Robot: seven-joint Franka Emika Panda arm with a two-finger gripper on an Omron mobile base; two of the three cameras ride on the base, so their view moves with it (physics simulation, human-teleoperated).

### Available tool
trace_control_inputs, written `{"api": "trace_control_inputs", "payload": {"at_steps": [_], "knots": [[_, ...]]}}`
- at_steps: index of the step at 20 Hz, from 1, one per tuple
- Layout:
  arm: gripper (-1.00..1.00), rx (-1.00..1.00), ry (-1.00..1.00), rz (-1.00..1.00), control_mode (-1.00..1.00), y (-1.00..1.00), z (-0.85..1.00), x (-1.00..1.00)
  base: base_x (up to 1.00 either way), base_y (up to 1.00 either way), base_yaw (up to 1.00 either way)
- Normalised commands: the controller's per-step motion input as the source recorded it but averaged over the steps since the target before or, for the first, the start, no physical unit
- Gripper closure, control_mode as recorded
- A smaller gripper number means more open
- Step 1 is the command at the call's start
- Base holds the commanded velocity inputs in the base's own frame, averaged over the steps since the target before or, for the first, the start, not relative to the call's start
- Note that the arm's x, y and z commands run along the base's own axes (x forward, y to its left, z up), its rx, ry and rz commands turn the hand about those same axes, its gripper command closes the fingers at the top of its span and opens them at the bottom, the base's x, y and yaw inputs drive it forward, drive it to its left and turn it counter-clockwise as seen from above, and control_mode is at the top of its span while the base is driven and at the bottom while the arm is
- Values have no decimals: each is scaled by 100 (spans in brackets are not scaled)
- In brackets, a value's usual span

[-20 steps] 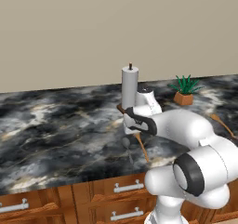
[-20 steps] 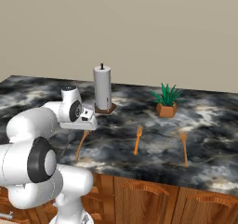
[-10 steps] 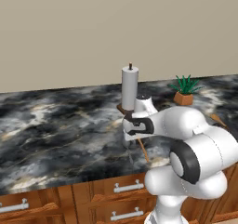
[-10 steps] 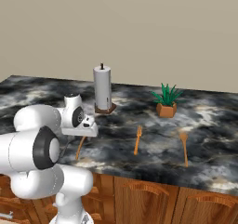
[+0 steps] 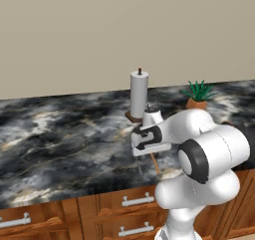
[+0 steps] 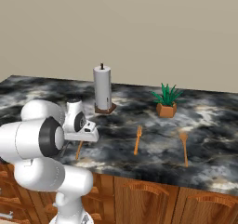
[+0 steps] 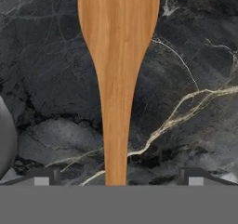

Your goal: Organize the utensils by type. Pick up the wooden spoons from the counter and place them in the open cabinet. Then pick up the metallic utensils from the counter and place them in the open drawer.

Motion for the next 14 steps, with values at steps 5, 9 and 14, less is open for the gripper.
{"api": "trace_control_inputs", "payload": {"at_steps": [5, 9, 14], "knots": [[-100, 0, 1, 0, -100, 0, -28, 0, 0, 0, 0], [-100, 0, 0, 0, -100, 0, -28, 0, 0, 0, 0], [100, 1, 0, 0, -100, 0, -26, 0, 0, 0, 0]]}}
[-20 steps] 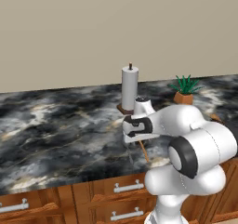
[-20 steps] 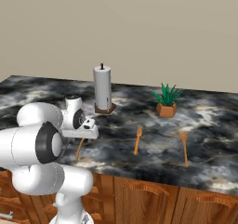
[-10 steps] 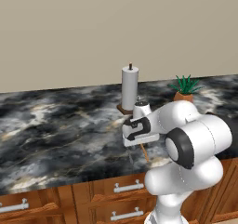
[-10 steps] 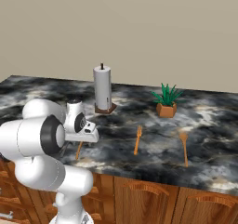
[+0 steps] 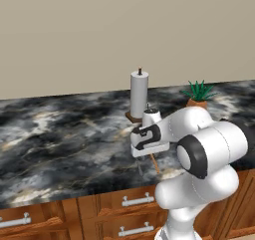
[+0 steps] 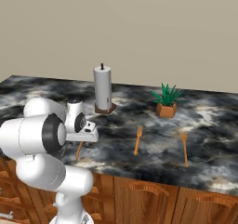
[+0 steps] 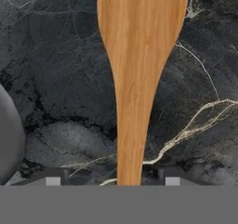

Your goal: Organize the utensils by type. Pick up the wooden spoons from the counter and place them in the open cabinet. Then pick up the metallic utensils from the counter and place them in the open drawer.

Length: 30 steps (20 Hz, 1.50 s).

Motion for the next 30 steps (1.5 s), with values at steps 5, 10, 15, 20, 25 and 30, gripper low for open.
{"api": "trace_control_inputs", "payload": {"at_steps": [5, 10, 15, 20, 25, 30], "knots": [[100, 2, 0, 0, -100, -16, -6, -12, 0, 0, 0], [100, 5, 0, -1, -100, -26, 34, -17, 0, 0, 0], [100, 0, 0, 0, -100, -20, 74, -26, 0, 0, 0], [100, 0, 0, 0, -100, -14, 71, -34, 0, 0, 0], [100, 0, 0, 2, -100, -8, 59, -33, 0, 0, 0], [100, 5, 0, 0, -100, -8, 39, -21, 0, 0, 0]]}}
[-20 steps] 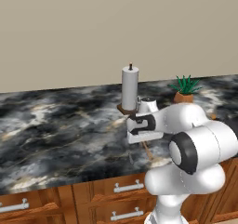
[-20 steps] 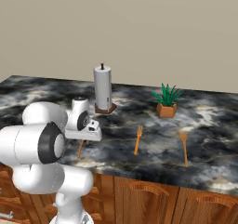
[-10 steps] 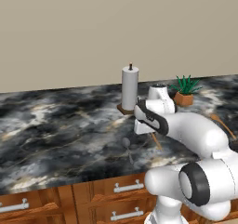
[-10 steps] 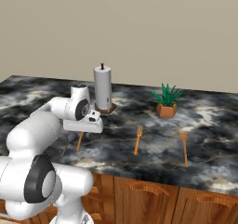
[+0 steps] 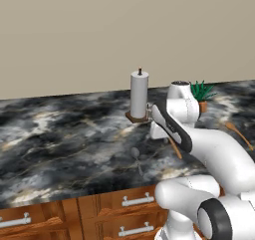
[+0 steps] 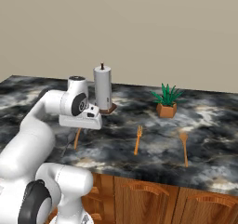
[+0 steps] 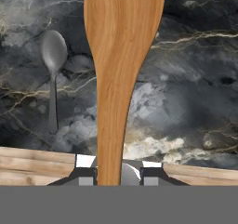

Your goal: Organize the utensils by type. Pick up the wooden spoons from the counter and place them in the open cabinet. Then pick up the metallic utensils from the counter and place them in the open drawer.

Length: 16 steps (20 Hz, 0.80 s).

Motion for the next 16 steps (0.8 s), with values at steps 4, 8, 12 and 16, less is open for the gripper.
{"api": "trace_control_inputs", "payload": {"at_steps": [4, 8, 12, 16], "knots": [[100, 5, 1, 0, -100, -6, 22, -9, 0, 0, 0], [100, 2, 0, 0, -100, -5, 3, -1, 0, 0, 0], [100, 0, 0, 0, -100, 0, 0, 0, 0, 0, 0], [100, 0, 0, 0, -100, 0, 0, 0, 0, 0, 0]]}}
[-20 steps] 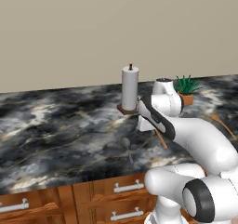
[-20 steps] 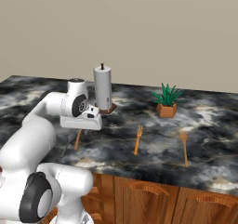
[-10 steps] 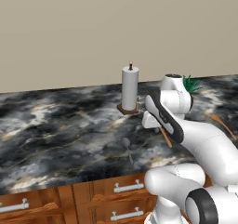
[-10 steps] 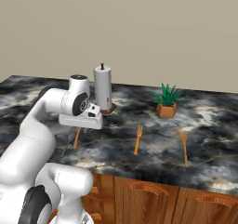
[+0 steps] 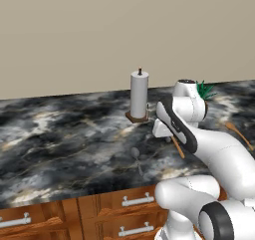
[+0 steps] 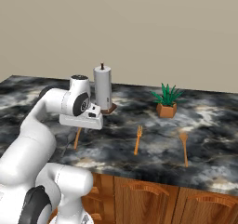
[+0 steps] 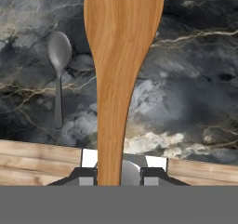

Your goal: Organize the utensils by type. Pick up the wooden spoons from the counter and place them in the open cabinet. Then pick up the metallic utensils from the counter and place them in the open drawer.

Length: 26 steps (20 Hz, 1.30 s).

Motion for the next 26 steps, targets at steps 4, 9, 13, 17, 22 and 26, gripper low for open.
{"api": "trace_control_inputs", "payload": {"at_steps": [4, 9, 13, 17, 22, 26], "knots": [[100, 0, 0, 0, -100, 0, 0, 0, 0, 0, 0], [100, 0, 0, 0, 100, 0, 0, -1, -12, -1, 0], [100, 0, 0, 0, 100, 0, 0, 0, -25, -10, -15], [100, 0, 0, 0, 100, 0, 0, 0, -15, -7, -66], [100, 0, 0, 0, 100, 0, 0, 0, -2, 0, -92], [100, 0, 0, 0, 100, 0, 0, 0, 0, 0, -100]]}}
